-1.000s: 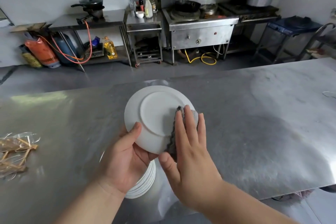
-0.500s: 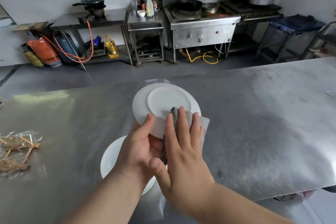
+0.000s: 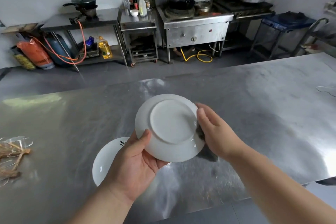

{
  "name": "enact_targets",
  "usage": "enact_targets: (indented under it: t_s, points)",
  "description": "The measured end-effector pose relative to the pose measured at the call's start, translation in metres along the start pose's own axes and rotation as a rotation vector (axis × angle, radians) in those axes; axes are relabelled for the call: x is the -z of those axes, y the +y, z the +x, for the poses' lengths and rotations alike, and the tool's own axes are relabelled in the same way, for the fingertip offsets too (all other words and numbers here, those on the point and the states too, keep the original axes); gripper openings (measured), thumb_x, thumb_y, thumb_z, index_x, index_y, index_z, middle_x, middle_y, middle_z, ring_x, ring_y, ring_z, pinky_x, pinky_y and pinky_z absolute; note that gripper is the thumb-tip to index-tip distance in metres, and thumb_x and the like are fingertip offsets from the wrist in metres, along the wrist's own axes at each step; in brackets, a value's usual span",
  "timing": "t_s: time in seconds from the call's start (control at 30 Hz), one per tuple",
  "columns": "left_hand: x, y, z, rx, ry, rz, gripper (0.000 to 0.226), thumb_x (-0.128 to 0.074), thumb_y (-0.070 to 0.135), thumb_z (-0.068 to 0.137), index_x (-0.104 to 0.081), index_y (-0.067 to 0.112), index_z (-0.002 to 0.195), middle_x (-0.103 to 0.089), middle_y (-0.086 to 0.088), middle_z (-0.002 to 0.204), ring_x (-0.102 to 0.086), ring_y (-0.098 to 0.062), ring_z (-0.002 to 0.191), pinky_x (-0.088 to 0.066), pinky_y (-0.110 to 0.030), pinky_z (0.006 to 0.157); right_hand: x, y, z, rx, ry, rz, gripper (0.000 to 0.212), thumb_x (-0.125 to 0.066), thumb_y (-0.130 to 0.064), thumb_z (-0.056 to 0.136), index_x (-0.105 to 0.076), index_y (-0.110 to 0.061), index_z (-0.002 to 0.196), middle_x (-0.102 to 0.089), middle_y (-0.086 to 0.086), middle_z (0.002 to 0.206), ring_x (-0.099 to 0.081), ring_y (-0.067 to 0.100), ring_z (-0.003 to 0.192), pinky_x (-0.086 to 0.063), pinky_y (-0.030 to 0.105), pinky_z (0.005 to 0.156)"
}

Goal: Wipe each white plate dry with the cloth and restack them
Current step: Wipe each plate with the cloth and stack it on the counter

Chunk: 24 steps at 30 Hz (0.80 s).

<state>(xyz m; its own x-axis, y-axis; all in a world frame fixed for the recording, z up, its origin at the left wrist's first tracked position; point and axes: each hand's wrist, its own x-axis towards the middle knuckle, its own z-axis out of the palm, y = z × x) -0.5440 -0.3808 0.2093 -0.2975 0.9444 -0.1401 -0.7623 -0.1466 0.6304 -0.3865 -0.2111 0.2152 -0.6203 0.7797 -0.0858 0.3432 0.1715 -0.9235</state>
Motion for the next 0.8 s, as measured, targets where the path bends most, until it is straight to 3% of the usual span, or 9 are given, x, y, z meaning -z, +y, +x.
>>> enact_targets:
  t_s: [0.07,0.17,0.33,0.4,0.47,0.53,0.63,0.73,0.8]
  points:
    - [0.007,-0.001,0.002,0.029,0.099,0.022,0.039,-0.073,0.025,0.093,-0.074,0.019,0.132,-0.068,-0.013,0.141,-0.069,-0.031,0.124,-0.063,-0.048,0.083,0.0,0.014,-0.008,-0.021,-0.005,-0.13,0.043,-0.035,-0.071,0.094,-0.061,-0.037,0.091,-0.07,-0.02,0.078,-0.061,-0.002,0.068,-0.048,0.022,0.067]
    - [0.015,-0.009,0.006,0.135,0.235,0.072,0.036,-0.064,0.023,0.093,-0.076,0.017,0.126,-0.074,-0.013,0.131,-0.076,-0.029,0.11,-0.064,-0.046,0.071,0.006,0.038,-0.018,-0.091,-0.099,-0.238,0.047,-0.038,-0.058,0.103,-0.047,-0.026,0.071,-0.057,-0.01,0.053,-0.051,0.009,0.048,-0.041,0.022,0.051]
    - [0.026,-0.039,0.019,0.339,0.337,0.273,0.033,-0.062,0.025,0.097,-0.068,0.018,0.13,-0.075,-0.012,0.125,-0.076,-0.028,0.098,-0.064,-0.045,0.068,0.031,0.08,-0.016,-0.306,-0.237,-0.264,0.05,-0.054,-0.048,0.102,-0.051,-0.022,0.06,-0.055,-0.011,0.051,-0.044,0.008,0.044,-0.036,0.015,0.045]
    - [0.032,-0.055,0.028,0.425,0.378,0.6,0.023,-0.059,0.032,0.107,-0.071,0.021,0.123,-0.074,-0.008,0.113,-0.068,-0.022,0.089,-0.058,-0.037,0.066,0.04,0.099,-0.014,-0.404,-0.232,-0.184,0.046,-0.06,-0.044,0.101,-0.064,-0.023,0.06,-0.066,-0.008,0.058,-0.052,0.008,0.048,-0.042,0.014,0.05]
    - [0.041,-0.071,0.039,0.476,0.356,1.032,0.026,-0.055,0.045,0.108,-0.07,0.023,0.113,-0.066,0.003,0.096,-0.053,-0.013,0.075,-0.043,-0.027,0.06,0.05,0.118,-0.012,-0.458,-0.195,-0.109,0.039,-0.065,-0.042,0.1,-0.069,-0.015,0.072,-0.072,0.0,0.067,-0.054,0.013,0.054,-0.045,0.02,0.055]
    - [0.05,-0.087,0.052,0.476,0.301,1.279,0.029,-0.056,0.052,0.105,-0.068,0.025,0.104,-0.062,0.01,0.088,-0.049,-0.007,0.069,-0.036,-0.024,0.057,0.061,0.134,-0.012,-0.464,-0.196,-0.11,0.034,-0.067,-0.041,0.099,-0.069,-0.012,0.08,-0.076,0.001,0.073,-0.056,0.014,0.055,-0.046,0.023,0.061]
    - [0.054,-0.105,0.074,0.493,0.291,1.113,0.042,-0.065,0.062,0.093,-0.065,0.02,0.098,-0.063,0.008,0.074,-0.05,-0.01,0.06,-0.034,-0.026,0.052,0.076,0.156,-0.007,-0.481,-0.178,-0.16,0.038,-0.054,-0.057,0.102,-0.076,-0.03,0.086,-0.079,-0.007,0.082,-0.072,0.011,0.071,-0.052,0.028,0.078]
    - [0.058,-0.12,0.097,0.482,0.332,0.635,0.063,-0.042,0.069,0.104,-0.065,0.011,0.104,-0.064,-0.008,0.076,-0.049,-0.016,0.056,-0.033,-0.027,0.051,0.089,0.177,0.003,-0.526,-0.073,-0.092,0.062,-0.038,-0.082,0.089,-0.08,-0.037,0.092,-0.079,-0.004,0.091,-0.073,0.018,0.089,-0.054,0.037,0.092]
    - [0.061,-0.133,0.109,0.448,0.382,0.65,0.059,-0.039,0.067,0.106,-0.065,0.013,0.107,-0.062,-0.012,0.084,-0.05,-0.018,0.057,-0.038,-0.029,0.051,0.089,0.192,0.011,-0.478,-0.067,0.005,0.049,-0.051,-0.074,0.087,-0.077,-0.033,0.094,-0.078,0.003,0.096,-0.072,0.021,0.091,-0.057,0.047,0.096]
